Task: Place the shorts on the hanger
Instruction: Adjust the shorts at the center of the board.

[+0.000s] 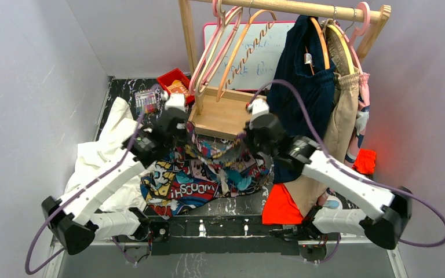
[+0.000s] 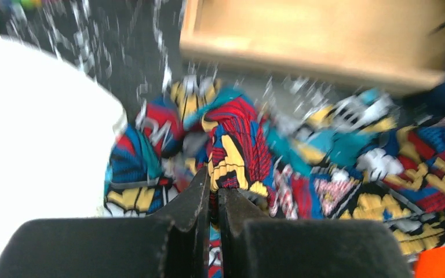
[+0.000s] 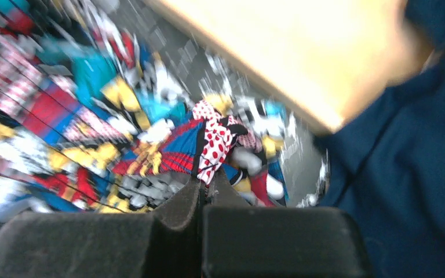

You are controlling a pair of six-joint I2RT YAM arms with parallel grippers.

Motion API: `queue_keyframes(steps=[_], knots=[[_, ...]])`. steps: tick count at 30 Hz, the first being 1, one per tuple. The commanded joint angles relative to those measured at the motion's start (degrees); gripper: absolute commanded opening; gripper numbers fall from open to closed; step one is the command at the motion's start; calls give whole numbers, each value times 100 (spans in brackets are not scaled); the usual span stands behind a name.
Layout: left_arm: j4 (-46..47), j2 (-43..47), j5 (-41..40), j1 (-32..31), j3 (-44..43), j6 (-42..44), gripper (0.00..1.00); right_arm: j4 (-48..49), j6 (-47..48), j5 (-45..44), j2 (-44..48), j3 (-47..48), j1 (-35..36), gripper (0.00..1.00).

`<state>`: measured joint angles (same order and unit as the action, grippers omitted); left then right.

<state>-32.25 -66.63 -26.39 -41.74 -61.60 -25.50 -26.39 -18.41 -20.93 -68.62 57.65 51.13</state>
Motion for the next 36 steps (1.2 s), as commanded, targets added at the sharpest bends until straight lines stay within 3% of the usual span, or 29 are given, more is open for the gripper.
queue_keyframes(steps=[1,3,6,13,16,21,24,36], knots=[[-730,588,-156,30,-2157,646,0,130,75,157,859,1973,24,0],[-855,600,-30,27,-3047,821,0,38,81,195,974,2712,28,0],[-702,801,138,25,-3538,870,0,267,116,56,1290,2778,28,0],[-384,1525,-381,30,-2298,678,0,214,-143,-548,1628,1813,28,0],[-383,1246,-518,25,-3181,1118,0,35,160,-528,1319,2594,28,0],[-442,435,-345,25,-5467,1664,0,-96,451,154,754,4690,28,0],[-378,227,-147,26,-6099,1730,0,-26,428,599,620,5280,28,0],[665,849,787,25,-5501,1601,0,191,304,1516,652,5749,28,0]])
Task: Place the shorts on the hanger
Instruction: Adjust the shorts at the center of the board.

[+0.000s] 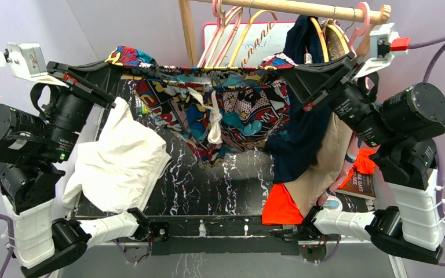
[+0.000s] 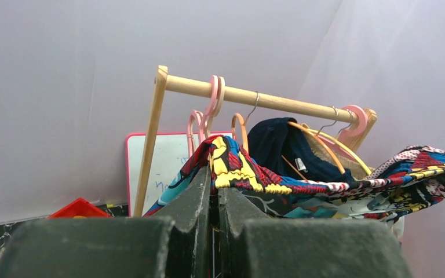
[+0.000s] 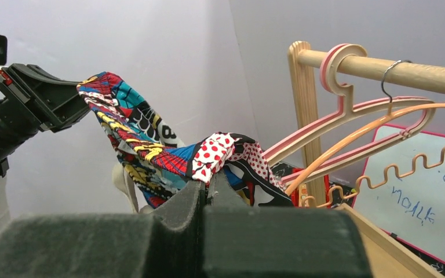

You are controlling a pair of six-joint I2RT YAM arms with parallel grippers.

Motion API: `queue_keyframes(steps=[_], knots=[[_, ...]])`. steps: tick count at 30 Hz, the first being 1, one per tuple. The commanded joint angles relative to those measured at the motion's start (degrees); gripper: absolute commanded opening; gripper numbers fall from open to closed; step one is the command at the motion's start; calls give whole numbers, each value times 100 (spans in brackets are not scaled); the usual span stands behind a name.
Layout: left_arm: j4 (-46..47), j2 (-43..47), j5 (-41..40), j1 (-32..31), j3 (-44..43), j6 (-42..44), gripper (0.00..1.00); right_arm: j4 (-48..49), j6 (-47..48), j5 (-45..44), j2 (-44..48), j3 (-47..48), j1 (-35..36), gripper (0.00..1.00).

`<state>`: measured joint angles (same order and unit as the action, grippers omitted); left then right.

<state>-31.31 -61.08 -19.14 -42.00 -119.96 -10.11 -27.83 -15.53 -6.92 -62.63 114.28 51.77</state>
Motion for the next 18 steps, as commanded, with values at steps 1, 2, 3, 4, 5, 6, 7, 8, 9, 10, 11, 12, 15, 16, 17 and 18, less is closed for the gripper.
queue_keyframes(steps=[1,2,3,4,5,6,7,8,9,10,11,12,15,16,17,18], knots=[[614,391,21,52,532,38,0,349,25,34,112,-69,-36,0],[631,490,-52,57,771,21,0,379,34,-61,190,-310,-35,0],[642,598,-129,52,1022,4,0,438,35,-146,321,-588,-35,0],[658,703,-160,54,1327,5,0,515,45,-231,425,-894,-35,0],[669,863,-179,54,1657,8,0,586,54,-330,533,-1244,-37,0],[658,980,-204,56,1984,-5,0,671,79,-434,642,-1704,-40,0],[639,1087,-224,54,2345,-46,0,745,115,-564,757,-2112,-40,0],[617,1212,-255,56,2705,-110,0,817,142,-711,861,-2516,-36,0],[603,1337,-296,52,3133,-185,0,882,153,-880,952,-2927,-37,0],[586,1441,-347,53,3555,-302,0,958,141,-1020,1039,-3371,-35,0],[575,1552,-387,52,3977,-442,0,1010,112,-1158,1107,-3753,-35,0],[581,1649,-401,58,4399,-560,0,1056,34,-1257,1165,-4178,-42,0],[582,1842,-545,57,5541,-936,0,1304,-358,-1490,1339,-5301,-37,0],[554,1878,-615,52,5924,-1064,0,1416,-455,-1525,1395,-5616,-35,0],[544,1900,-671,53,6179,-1173,0,1515,-545,-1558,1435,-5877,-35,0],[529,1914,-708,54,6360,-1248,0,1580,-621,-1599,1452,-6078,-35,0]])
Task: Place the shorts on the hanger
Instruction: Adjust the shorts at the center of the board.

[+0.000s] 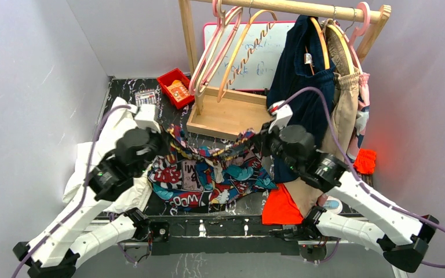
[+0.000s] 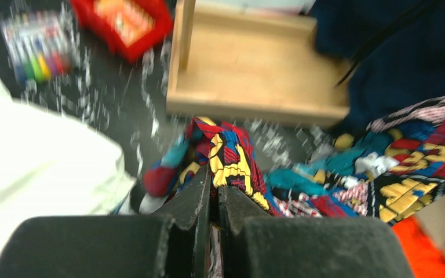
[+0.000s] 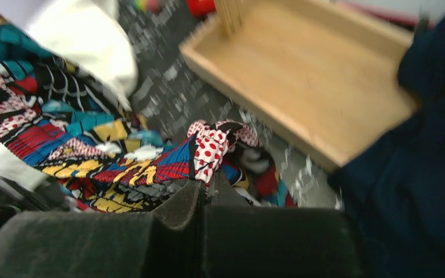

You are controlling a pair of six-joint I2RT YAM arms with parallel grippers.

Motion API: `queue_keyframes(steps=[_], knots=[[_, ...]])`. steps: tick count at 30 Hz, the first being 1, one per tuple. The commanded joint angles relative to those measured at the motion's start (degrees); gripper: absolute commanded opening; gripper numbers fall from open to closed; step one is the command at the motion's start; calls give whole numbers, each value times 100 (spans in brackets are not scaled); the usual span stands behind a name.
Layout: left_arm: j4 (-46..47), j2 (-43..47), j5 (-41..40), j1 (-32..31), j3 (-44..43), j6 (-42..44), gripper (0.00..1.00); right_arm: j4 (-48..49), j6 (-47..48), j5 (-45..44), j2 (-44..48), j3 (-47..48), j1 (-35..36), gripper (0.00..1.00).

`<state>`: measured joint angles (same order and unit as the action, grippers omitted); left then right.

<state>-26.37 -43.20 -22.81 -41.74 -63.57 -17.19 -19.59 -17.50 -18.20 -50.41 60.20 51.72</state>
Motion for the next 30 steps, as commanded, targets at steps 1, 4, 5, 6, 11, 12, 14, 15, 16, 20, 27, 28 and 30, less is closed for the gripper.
queue_keyframes(steps=[1,4,5,6,11,12,14,15,16,20,27,28,30], knots=[[-14,137,-373,25,860,-600,0,786,-457,-500,227,-774,-31,0],[-65,154,-508,26,964,-616,0,773,-429,-536,147,-756,-31,0],[-55,154,-543,30,913,-573,0,766,-380,-536,124,-667,-31,0],[-23,142,-549,28,838,-522,0,769,-324,-526,93,-527,-31,0],[268,31,-352,27,904,-578,0,1001,-260,-546,70,-621,-31,0],[325,-3,-273,32,1054,-674,0,1061,-332,-571,81,-787,-35,0],[403,-78,-161,27,1440,-934,0,1095,-526,-628,115,-1180,-31,0],[423,-108,-122,24,1712,-1099,0,1112,-657,-634,146,-1412,-31,0],[434,-129,-85,29,1910,-1241,0,1134,-776,-640,179,-1637,-31,0],[467,-156,28,32,2585,-1736,0,1151,-1172,-631,338,-2299,-35,0],[838,-453,304,25,3134,-2298,0,1244,-1289,-508,244,-2704,-31,0],[871,-593,345,30,3154,-2353,0,1259,-1291,-442,210,-2725,-33,0],[879,-917,415,29,3139,-2423,0,1290,-1245,-249,151,-2729,-31,0]])
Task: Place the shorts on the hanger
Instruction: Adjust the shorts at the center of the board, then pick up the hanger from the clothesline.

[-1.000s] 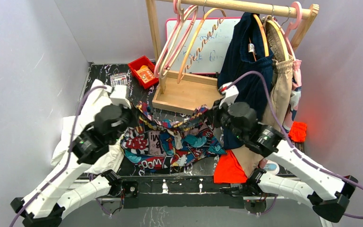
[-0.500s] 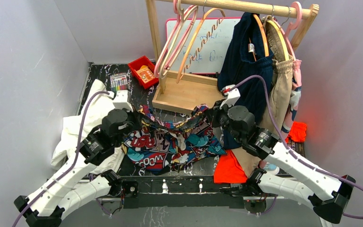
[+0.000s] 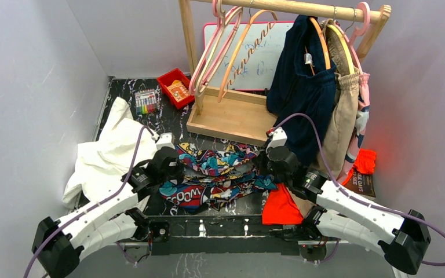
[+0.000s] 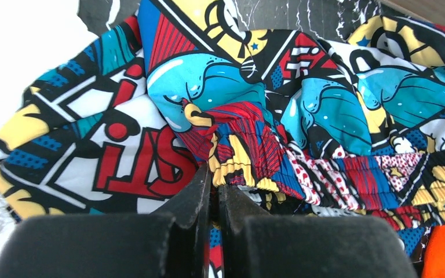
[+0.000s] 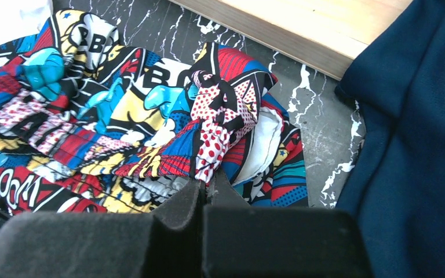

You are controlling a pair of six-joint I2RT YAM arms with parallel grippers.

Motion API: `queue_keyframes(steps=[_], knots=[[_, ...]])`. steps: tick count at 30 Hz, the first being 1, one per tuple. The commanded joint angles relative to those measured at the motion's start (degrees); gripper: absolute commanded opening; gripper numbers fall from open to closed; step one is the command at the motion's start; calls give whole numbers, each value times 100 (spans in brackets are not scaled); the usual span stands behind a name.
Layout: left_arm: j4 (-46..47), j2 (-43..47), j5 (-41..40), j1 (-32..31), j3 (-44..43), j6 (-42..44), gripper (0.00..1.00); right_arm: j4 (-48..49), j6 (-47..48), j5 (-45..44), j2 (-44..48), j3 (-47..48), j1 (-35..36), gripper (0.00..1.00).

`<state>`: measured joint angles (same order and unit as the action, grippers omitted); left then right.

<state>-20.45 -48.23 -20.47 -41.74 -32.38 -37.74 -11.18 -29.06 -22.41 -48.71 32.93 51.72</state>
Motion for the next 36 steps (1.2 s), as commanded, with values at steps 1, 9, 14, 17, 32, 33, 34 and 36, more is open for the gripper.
queue_keyframes(steps=[1,9,14,17,32,33,34,36], knots=[[287,-524,215,30,2,-370,0,441,-39,276,-38,25,-35,2],[125,-449,170,26,-214,-316,31,-240,561,514,121,877,-31,65],[-304,-291,180,25,-612,-231,73,-551,840,510,157,1764,-35,72],[-492,-91,441,31,-982,-18,97,-400,924,567,168,2307,-31,73],[-1009,422,-1058,25,-1592,1330,98,449,998,-421,-1581,5226,-32,68],[-1013,438,-1102,25,-1496,1319,98,484,999,-407,-1714,5376,-31,68],[-1000,471,-1131,25,-1391,1288,98,507,989,-409,-1850,5521,-31,69],[-961,555,-1172,25,-1201,1242,98,493,915,-459,-2111,5800,-31,70]])
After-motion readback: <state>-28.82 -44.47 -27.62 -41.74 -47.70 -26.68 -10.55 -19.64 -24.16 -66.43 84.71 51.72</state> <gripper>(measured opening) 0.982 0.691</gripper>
